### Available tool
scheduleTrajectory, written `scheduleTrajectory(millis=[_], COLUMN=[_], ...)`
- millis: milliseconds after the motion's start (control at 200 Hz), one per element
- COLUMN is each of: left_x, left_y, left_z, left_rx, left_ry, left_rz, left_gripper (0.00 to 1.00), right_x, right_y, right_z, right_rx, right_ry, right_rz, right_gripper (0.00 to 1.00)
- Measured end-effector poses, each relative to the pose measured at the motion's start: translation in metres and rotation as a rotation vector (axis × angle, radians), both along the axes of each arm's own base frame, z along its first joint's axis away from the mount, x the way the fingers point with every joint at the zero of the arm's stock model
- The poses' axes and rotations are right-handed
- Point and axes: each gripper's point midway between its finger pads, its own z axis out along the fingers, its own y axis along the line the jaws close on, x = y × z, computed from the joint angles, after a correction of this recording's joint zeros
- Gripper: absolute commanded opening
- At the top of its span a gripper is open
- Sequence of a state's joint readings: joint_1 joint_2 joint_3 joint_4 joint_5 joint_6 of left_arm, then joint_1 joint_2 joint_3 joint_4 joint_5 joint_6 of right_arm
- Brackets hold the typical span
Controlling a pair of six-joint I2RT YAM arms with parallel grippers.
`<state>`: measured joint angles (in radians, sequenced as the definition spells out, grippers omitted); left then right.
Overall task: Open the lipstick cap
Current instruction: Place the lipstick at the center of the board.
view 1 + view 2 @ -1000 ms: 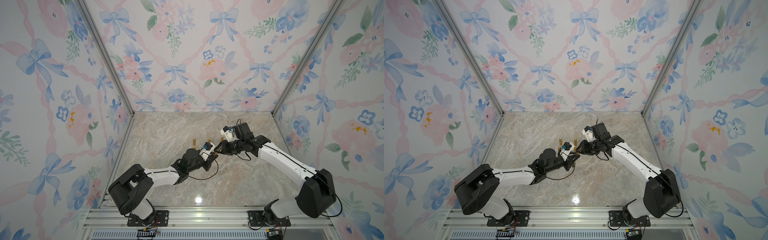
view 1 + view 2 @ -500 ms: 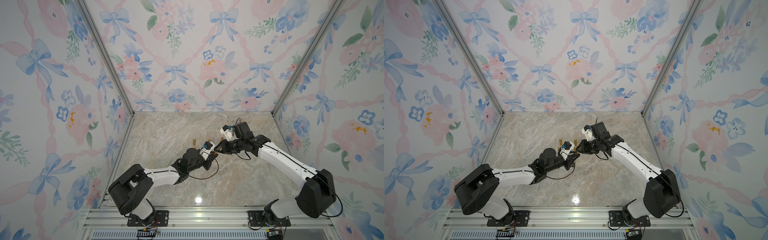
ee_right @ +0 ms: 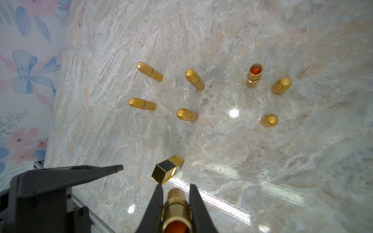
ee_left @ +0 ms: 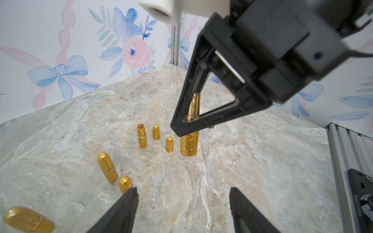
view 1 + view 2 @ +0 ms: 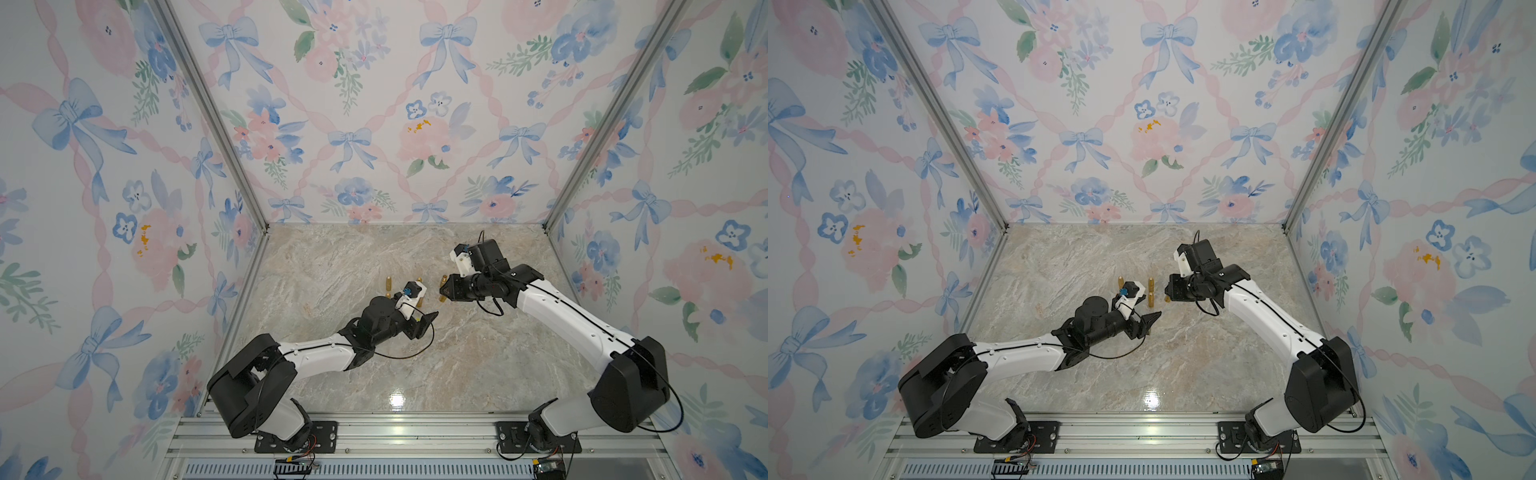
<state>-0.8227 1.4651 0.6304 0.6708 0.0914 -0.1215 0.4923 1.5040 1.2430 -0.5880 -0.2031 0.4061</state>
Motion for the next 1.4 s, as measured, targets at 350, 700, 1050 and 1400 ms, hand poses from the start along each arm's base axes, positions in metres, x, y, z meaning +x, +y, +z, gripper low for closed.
scheduleTrajectory(millis=[350,700,1050,1400], left_x=[0.002,0.006,0.005,0.006], left_y=[0.02,0.03,0.029,0.03], left_z=[-0.013,-0.019,-0.019,-0.019], left_rx=[0.038,0.04,0.042,0.043], left_ry=[0.077,0.116,0.115,0.114], left_rz=[0.102,0.174,0.184,0.191], left_gripper=[0.98,0.98,0.98,0.98], right_x=[0.039,0.062,0.071,0.07], right_y=[-0.008,-0.013,-0.019,-0.018], right_z=[-0.057,-0.102,-0.122,-0.133], right_rx=[-0.185,-0.31,-0.361,-0.361], right_ry=[-0.042,-0.092,-0.127,-0.139], right_rz=[-0.048,-0.062,-0.074,-0.075], right_gripper=[0.18,0.18,0.18,0.19])
